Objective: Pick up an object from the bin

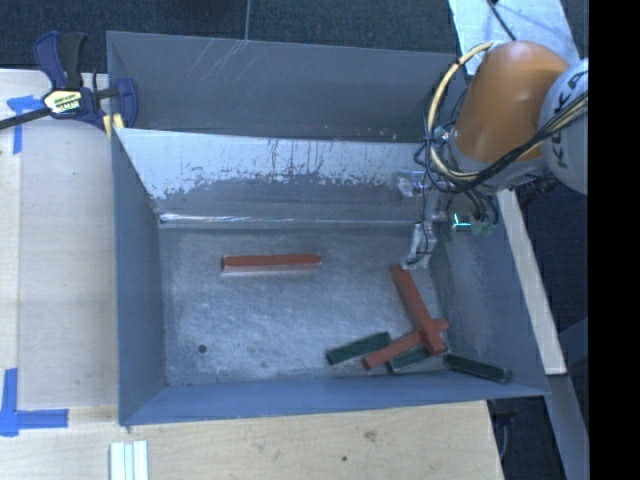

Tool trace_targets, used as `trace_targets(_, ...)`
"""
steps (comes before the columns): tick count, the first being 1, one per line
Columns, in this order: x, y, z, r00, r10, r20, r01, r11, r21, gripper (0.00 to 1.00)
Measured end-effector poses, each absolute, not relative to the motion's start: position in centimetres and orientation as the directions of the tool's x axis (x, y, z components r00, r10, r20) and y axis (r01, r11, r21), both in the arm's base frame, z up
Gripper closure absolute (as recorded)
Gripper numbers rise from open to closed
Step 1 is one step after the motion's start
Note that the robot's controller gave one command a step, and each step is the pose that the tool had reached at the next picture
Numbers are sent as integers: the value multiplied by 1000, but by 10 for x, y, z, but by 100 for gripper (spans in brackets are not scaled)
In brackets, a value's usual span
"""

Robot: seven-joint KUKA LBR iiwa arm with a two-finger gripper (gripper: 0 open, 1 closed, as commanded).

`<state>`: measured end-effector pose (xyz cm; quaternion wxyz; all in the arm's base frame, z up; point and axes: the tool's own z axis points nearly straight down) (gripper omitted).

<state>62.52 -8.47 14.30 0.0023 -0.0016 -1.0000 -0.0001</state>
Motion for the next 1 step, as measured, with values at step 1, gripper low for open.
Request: trace_targets(1,562,-133,100,-964,-268,3,-268,964,-1,0)
